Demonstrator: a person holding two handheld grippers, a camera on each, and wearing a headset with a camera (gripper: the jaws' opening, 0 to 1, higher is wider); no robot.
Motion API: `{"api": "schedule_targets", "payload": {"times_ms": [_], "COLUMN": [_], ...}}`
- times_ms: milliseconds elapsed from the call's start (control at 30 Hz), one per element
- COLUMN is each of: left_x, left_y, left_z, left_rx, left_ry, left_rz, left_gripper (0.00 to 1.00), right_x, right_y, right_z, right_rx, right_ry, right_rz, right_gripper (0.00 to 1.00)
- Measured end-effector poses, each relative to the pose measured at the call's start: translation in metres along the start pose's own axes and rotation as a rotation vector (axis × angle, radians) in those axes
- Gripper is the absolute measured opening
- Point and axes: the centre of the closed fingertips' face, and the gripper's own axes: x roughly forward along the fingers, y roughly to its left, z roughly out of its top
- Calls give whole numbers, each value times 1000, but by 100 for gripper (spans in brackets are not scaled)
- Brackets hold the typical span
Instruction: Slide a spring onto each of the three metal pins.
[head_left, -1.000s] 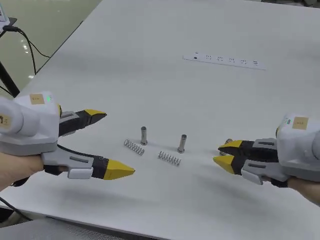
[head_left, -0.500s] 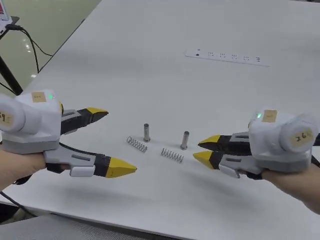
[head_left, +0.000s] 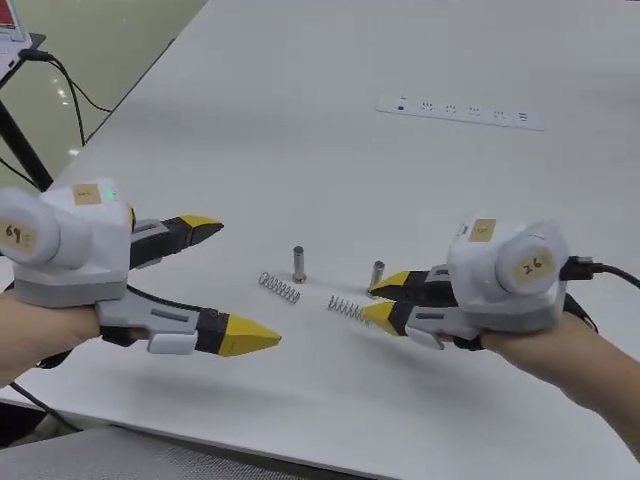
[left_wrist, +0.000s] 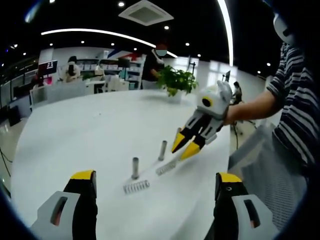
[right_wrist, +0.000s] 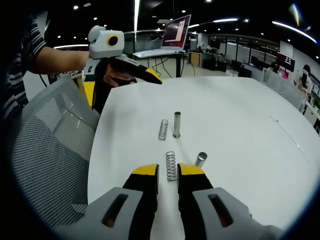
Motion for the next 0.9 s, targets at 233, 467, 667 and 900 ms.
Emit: {"api": "schedule_targets", "payload": {"times_ms": [233,467,667,900], "left_x": [-1,-2,-4,-3], "left_y": [0,0,0,-3], "left_z": [0,-2,-1,-5], "left_rx": [-2,-3,0,-4], "left_ry": [0,5,7,15], "left_rz": [1,0,0,-8], "left_gripper": [96,96,96,95], "right_x": [13,22,25,26], "right_y": [-7,-4,-4,-3], "right_z": [-13,-19,-24,-28], "right_rx": [17,-8,-16,-41], "right_ry": [37,70,81,84], "right_rz": [-19,-11,-8,-3], "right_gripper": [12,12,11,8]}}
